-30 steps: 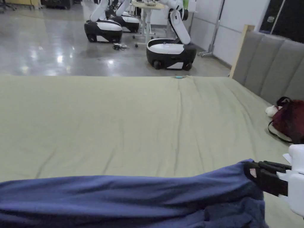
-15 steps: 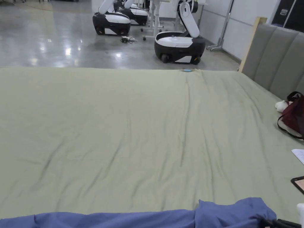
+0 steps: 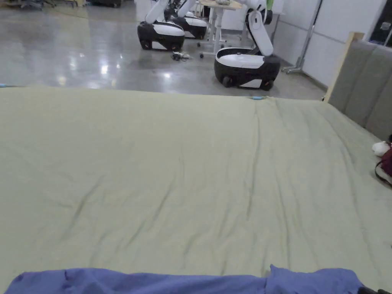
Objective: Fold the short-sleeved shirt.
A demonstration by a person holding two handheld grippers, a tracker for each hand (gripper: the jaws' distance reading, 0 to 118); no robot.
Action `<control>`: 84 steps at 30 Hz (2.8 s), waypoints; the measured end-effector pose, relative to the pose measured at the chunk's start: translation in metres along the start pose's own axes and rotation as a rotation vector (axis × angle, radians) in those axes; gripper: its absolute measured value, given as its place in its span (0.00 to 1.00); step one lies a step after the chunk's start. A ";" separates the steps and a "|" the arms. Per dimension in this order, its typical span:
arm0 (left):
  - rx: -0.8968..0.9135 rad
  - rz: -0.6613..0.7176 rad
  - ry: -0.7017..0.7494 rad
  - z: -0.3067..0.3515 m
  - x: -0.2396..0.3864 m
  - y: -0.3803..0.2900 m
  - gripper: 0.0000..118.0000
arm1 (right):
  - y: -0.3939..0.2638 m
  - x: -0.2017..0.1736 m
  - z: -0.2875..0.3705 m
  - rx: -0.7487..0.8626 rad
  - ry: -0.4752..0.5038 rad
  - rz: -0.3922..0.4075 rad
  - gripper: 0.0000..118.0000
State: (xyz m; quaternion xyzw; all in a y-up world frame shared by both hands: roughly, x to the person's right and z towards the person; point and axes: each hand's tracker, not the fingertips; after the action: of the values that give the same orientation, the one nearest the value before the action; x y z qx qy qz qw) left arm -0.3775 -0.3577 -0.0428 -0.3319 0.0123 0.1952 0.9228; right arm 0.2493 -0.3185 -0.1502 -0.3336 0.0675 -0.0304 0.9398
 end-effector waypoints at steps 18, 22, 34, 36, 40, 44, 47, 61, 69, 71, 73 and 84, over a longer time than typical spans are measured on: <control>0.110 0.134 -0.105 0.047 -0.038 -0.005 0.02 | -0.019 -0.076 0.080 0.181 0.244 0.069 0.02; -0.049 0.330 -0.294 0.006 -0.087 0.007 1.00 | -0.018 -0.078 0.080 0.179 0.252 0.085 0.02; -0.141 0.418 -0.519 -0.087 -0.104 0.016 1.00 | -0.017 -0.074 0.074 0.163 0.237 0.071 0.02; -0.166 0.441 -0.601 -0.095 -0.093 0.014 1.00 | -0.016 -0.076 0.073 0.159 0.234 0.075 0.02; -0.251 0.326 -0.629 -0.111 -0.061 0.006 1.00 | -0.017 -0.077 0.072 0.154 0.231 0.080 0.02; -0.252 0.326 -0.654 -0.131 -0.088 0.015 0.96 | -0.016 -0.077 0.070 0.148 0.225 0.085 0.02; -0.211 0.300 -0.572 -0.123 -0.078 0.007 0.08 | -0.016 -0.078 0.070 0.143 0.226 0.085 0.02; -0.228 0.288 -0.519 -0.107 -0.072 0.013 0.07 | -0.014 -0.076 0.072 0.137 0.216 0.093 0.02; -0.133 0.294 -0.408 -0.061 -0.117 0.043 0.07 | -0.013 -0.077 0.070 0.138 0.219 0.090 0.02; -0.128 0.314 -0.408 -0.054 -0.128 0.045 0.07 | -0.012 -0.078 0.068 0.135 0.225 0.091 0.02; -0.132 0.297 -0.353 -0.050 -0.130 0.046 0.07 | -0.011 -0.081 0.066 0.132 0.228 0.096 0.02; -0.084 0.126 -0.242 -0.010 -0.028 0.071 0.07 | -0.012 -0.084 0.064 0.127 0.235 0.105 0.02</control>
State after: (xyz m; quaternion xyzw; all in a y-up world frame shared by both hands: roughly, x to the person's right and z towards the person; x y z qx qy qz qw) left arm -0.4288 -0.3239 -0.0901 -0.3427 -0.0863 0.2914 0.8889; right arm 0.1760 -0.2795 -0.0840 -0.2637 0.1923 -0.0240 0.9449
